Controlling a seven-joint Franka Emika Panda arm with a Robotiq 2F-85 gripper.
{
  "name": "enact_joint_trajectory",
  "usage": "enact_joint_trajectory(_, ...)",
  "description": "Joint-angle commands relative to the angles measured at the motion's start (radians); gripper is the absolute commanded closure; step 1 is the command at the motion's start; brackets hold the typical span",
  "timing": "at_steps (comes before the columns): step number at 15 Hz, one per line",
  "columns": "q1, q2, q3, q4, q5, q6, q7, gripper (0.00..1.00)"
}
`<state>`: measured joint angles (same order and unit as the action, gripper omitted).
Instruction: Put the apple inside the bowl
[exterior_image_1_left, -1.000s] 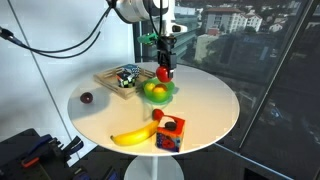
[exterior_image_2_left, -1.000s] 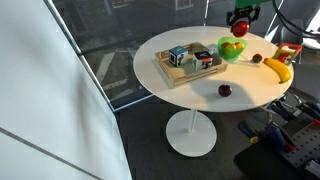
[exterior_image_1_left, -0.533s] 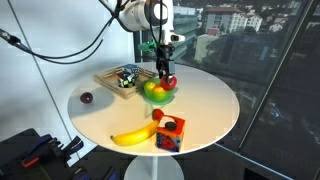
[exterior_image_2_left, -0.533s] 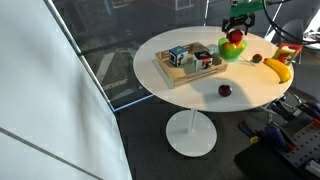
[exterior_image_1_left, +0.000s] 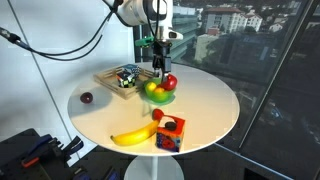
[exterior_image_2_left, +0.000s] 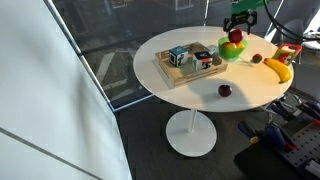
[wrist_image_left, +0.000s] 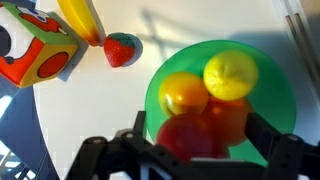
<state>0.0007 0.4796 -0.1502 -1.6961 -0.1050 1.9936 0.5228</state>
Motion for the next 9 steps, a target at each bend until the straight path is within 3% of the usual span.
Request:
enact_joint_trajectory(1,-0.005,-0.073,0.016,-0.030,0.028,-0.067,-0.050,0.00)
enact_joint_trajectory(9,-0.003,-0.229,0.053,-0.117,0.035,-0.227,-0.158,0.00)
